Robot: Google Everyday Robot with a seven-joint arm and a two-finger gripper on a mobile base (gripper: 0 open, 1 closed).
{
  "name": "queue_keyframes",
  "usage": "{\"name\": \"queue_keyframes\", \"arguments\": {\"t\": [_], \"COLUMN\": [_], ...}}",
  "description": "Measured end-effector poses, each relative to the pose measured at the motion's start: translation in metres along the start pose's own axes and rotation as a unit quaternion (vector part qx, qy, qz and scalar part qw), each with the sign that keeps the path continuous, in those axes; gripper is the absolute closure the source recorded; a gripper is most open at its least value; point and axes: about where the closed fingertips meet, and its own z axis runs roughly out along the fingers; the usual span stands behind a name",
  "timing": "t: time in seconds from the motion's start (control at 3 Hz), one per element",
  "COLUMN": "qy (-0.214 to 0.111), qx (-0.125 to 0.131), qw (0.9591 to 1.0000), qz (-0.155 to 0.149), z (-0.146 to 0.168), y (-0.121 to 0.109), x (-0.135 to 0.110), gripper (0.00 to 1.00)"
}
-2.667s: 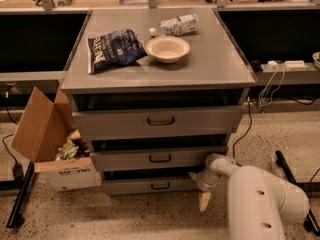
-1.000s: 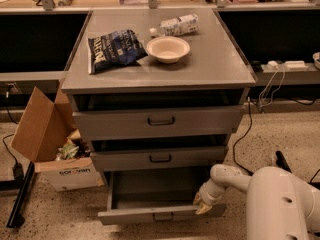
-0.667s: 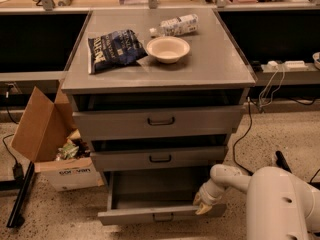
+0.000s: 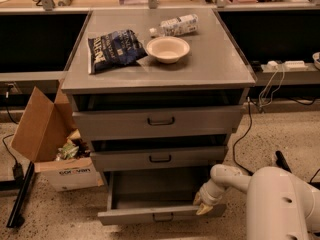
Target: Open bottom drawer
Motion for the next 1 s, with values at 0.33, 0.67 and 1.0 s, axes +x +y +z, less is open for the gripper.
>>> {"name": "queue_keyframes", "arguments": {"t": [0.33, 0.67, 1.0], "qy": [0.0, 0.0, 0.013], "qx": [0.0, 0.0, -0.025], "qw": [1.0, 1.0, 0.9995], "qz": [0.0, 0.0, 0.017], "z": [0.0, 0.0, 0.014], "y": [0.0, 0.0, 0.0], "x": [0.0, 0.0, -0.004], "gripper": [0.04, 0.0, 0.0]}}
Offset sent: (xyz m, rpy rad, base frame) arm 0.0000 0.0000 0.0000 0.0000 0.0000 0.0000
